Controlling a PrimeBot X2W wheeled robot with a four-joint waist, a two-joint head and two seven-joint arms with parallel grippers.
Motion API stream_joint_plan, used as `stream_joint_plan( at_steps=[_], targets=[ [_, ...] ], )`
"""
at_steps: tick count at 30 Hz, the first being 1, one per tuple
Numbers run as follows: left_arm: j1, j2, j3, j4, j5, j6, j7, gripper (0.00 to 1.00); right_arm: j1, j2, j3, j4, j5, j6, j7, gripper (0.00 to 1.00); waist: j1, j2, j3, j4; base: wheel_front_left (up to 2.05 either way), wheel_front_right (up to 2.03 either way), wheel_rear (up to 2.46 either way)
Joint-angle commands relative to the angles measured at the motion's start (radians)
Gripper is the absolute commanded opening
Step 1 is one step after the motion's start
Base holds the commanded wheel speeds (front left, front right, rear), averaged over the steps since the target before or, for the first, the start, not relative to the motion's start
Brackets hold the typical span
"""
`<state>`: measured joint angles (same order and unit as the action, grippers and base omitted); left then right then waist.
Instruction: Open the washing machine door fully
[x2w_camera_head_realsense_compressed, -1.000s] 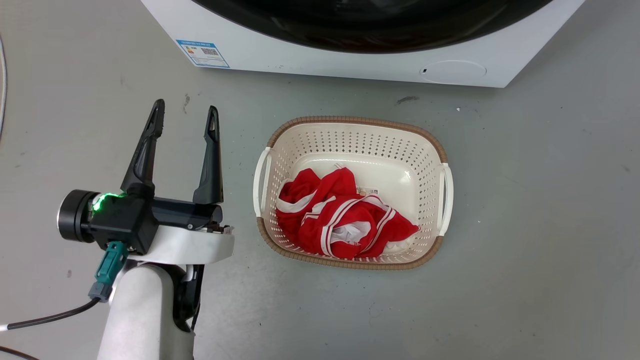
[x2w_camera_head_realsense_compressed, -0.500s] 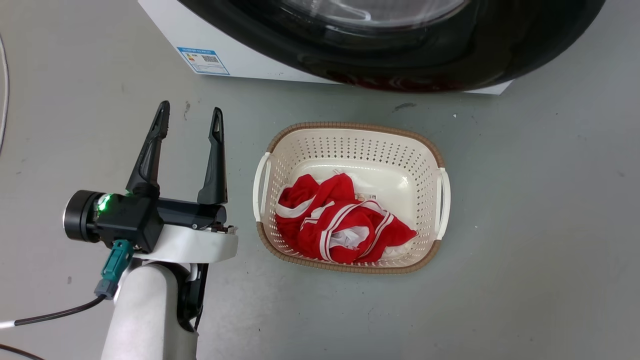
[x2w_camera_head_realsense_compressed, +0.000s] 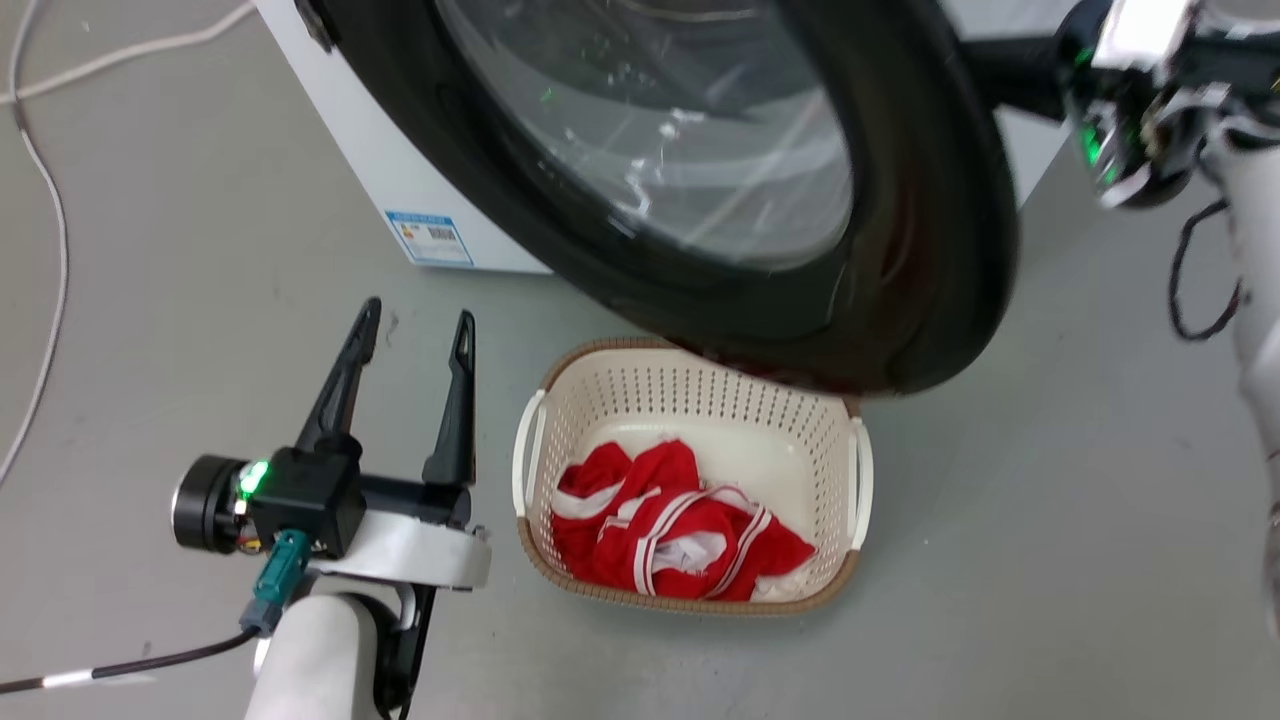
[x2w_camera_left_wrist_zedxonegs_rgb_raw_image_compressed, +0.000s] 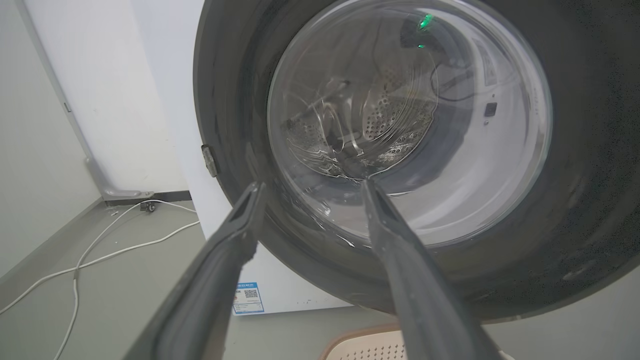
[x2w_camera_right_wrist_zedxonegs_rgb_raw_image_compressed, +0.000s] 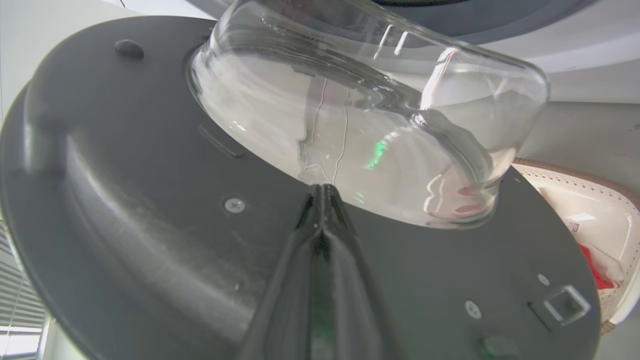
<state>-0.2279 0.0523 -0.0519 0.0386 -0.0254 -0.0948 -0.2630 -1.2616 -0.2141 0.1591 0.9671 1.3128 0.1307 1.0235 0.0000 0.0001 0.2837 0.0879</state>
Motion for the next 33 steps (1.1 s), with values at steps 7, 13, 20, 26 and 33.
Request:
stream_joint_plan(
  at_steps=[7, 13, 20, 26, 33],
  targets=[
    [0.094, 0.009, -0.002, 0.028, 0.007, -0.003, -0.003, 1.0, 0.222, 0.057, 0.017, -0.137, 0.034, 0.0, 0.06, 0.0, 0.0, -0.0001, -0.151, -0.025, 0.0, 0.0, 0.0],
    [0.134, 0.007, -0.008, 0.036, 0.003, 0.001, -0.003, 1.0, 0.354, 0.1, 0.025, -0.232, 0.053, 0.0, 0.089, 0.0, 0.0, -0.0001, -0.198, -0.031, 0.0, 0.0, 0.0],
    [0.159, 0.004, -0.02, 0.046, -0.006, 0.005, -0.003, 1.0, 0.445, 0.143, 0.043, -0.289, 0.06, 0.0, 0.109, 0.0, 0.0, -0.0001, -0.235, -0.028, 0.0, 0.0, 0.0],
    [0.166, 0.002, -0.027, 0.05, -0.012, 0.005, -0.003, 1.0, 0.498, 0.162, 0.068, -0.328, 0.08, 0.0, 0.101, 0.0, 0.0, -0.0001, -0.251, -0.021, 0.0, 0.0, 0.0],
    [0.167, 0.001, -0.028, 0.049, -0.014, 0.007, -0.003, 1.0, 0.536, 0.169, 0.132, -0.379, 0.143, 0.0, 0.086, 0.0, 0.0, -0.0001, -0.25, -0.017, 0.0, 0.0, 0.0]
  ],
)
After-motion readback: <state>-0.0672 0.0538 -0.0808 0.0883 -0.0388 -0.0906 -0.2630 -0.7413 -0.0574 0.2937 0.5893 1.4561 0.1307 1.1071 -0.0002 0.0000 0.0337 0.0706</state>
